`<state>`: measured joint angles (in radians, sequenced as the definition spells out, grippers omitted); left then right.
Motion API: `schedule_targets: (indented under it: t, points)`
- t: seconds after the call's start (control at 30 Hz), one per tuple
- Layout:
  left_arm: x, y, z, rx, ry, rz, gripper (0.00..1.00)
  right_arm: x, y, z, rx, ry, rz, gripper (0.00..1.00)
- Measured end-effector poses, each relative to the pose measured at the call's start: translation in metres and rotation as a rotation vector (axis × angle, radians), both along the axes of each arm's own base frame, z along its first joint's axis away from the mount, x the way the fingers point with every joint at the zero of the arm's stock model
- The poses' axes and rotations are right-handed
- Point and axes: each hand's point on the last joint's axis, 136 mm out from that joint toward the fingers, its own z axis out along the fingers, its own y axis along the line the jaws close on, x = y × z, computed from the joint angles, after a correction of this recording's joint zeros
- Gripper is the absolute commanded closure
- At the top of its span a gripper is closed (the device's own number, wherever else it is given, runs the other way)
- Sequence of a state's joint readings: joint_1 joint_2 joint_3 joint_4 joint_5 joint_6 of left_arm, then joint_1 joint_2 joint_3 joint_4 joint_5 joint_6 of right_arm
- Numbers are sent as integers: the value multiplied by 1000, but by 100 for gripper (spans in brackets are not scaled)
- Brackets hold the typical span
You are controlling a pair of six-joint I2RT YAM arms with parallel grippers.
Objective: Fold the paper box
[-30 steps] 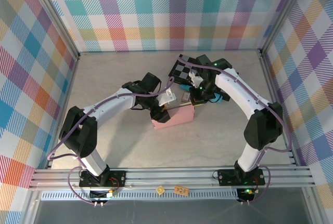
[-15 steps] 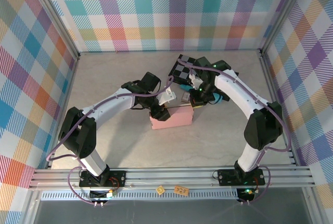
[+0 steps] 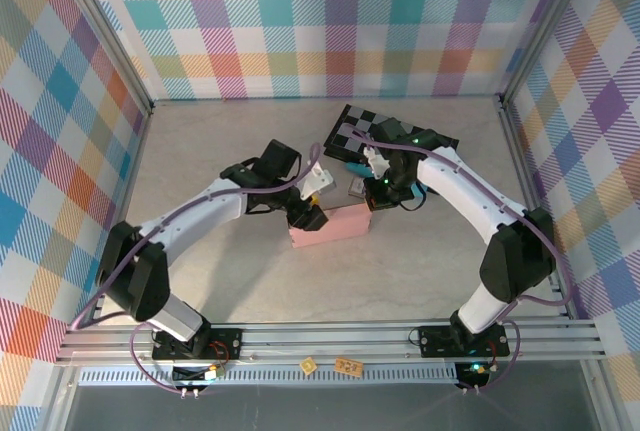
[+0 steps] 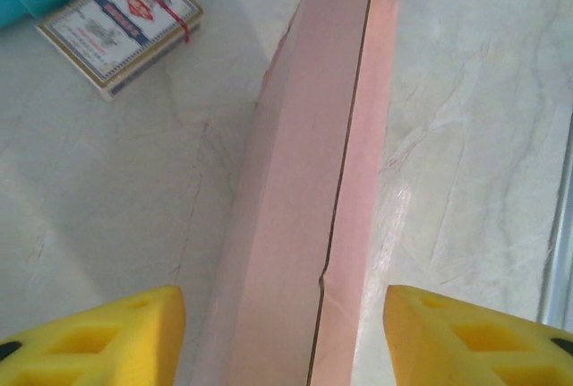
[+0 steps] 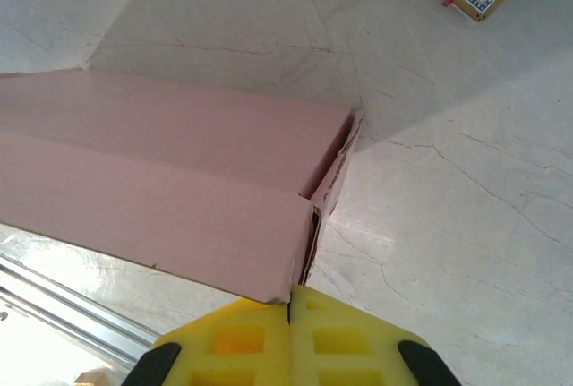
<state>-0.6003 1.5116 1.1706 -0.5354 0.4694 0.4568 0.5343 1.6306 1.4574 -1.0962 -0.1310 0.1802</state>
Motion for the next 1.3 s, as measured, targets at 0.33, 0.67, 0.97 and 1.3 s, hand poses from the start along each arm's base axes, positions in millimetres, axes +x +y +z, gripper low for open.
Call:
schedule_targets:
  t: [0.33,0.67,0.97,1.3]
  points:
    - [3,24,37,-40,-95,186,57,0,1,0,-2,3,-15,100]
    - [-23,73,40,80,20,416,63,6,2,6,-7,0,-34,100]
    - [-31,87,1,233,147,464,63,8,4,5,-20,27,-41,100]
    - [-19,86,-13,293,171,479,65,4,3,3,-24,51,-40,100]
